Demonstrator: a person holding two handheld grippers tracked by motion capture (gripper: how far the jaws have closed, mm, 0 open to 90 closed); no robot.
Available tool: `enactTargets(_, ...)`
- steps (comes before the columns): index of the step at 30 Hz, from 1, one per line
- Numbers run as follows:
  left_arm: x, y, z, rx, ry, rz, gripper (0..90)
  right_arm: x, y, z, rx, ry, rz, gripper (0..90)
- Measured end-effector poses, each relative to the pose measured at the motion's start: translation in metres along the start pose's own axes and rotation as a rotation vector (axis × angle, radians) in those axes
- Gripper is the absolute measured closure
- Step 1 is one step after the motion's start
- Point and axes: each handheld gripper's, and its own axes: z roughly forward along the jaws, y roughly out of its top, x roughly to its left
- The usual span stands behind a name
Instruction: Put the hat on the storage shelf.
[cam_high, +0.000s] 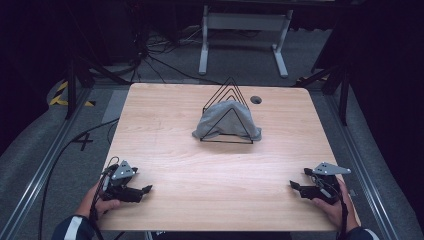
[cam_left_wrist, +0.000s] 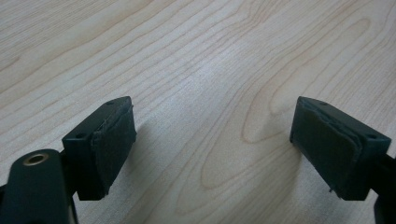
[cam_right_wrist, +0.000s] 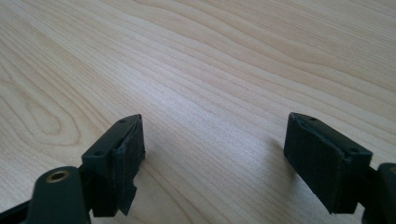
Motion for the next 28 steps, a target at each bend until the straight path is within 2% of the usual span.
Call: enactTargets(28,-0.0002,0.0004,0.0003,0.004,-0.003,-0.005,13.9,-0.0001,-0.0002,-0.0003,0.000,-0.007,0.008,20.7)
